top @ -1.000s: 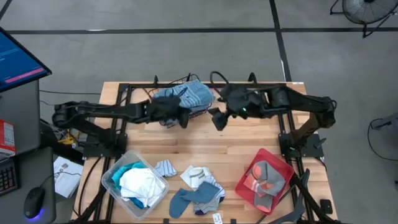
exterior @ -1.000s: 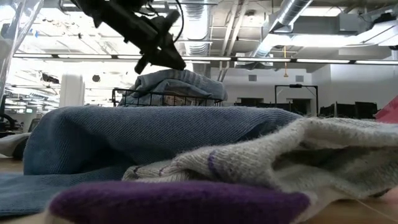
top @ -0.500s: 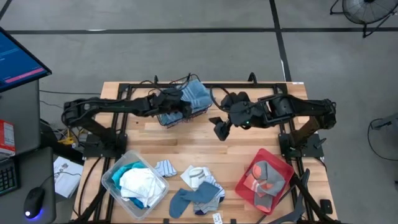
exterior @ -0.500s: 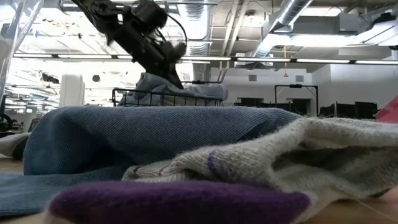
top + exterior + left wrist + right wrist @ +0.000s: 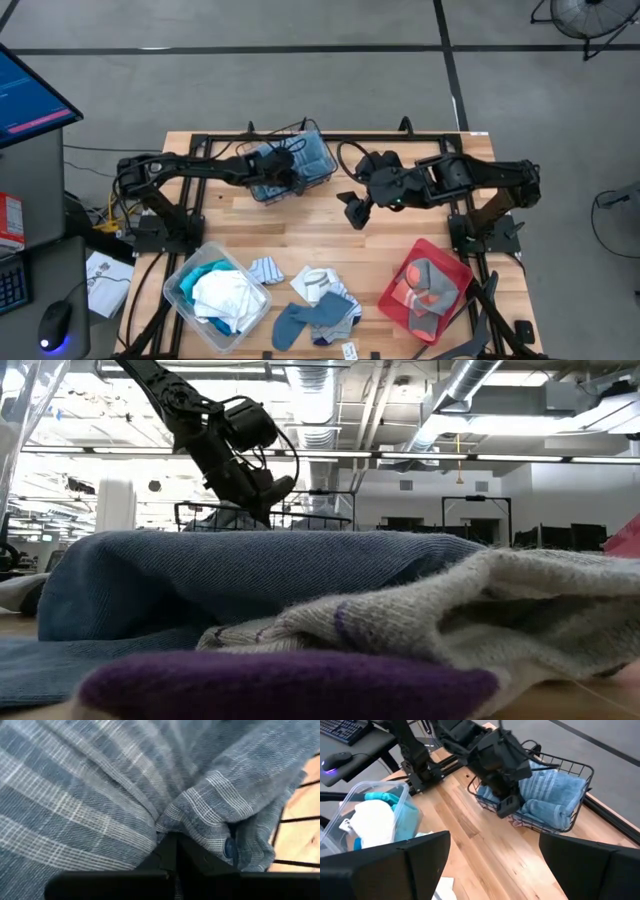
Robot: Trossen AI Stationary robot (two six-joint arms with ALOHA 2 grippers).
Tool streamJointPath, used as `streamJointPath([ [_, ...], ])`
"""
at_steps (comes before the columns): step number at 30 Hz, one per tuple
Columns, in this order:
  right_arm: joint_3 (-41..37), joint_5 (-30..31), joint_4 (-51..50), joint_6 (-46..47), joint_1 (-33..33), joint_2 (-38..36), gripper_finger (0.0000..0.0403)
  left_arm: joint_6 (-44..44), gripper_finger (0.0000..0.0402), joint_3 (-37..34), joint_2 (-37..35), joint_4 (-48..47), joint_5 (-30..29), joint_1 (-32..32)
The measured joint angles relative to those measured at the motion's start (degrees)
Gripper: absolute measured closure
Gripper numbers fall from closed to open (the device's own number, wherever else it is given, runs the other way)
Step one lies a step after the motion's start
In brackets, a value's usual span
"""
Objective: Pick & Place Cloths
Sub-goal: Put the blue polo shirt into the black mesh basket, then put the blue sock into the red bin
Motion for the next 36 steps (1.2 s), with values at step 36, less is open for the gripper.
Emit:
streamJointPath([
  [36, 0.0, 4.6, -13.6, 22.6, 15.8, 0.0, 0.0101, -6.3, 0.0401, 0.4, -42.7, -1.8, 15.8, 1.5],
])
